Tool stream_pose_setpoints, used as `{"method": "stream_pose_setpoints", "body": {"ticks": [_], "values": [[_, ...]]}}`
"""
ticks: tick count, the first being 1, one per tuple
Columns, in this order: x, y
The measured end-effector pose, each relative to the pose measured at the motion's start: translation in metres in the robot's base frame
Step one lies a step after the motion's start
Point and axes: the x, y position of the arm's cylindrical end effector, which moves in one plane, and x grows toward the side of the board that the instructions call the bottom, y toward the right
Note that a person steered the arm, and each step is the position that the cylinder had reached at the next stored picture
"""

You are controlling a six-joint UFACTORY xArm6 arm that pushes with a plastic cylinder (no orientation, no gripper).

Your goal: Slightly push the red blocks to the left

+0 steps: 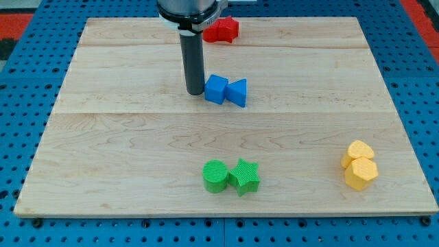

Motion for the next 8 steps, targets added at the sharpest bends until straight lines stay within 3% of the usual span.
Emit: {"method": "stream_pose_setpoints", "body": {"ticks": [2, 3, 5, 8], "values": [[-0.014, 0.0], [-0.047, 0.017], [-0.068, 0.131], [-0.17, 0.122]]}}
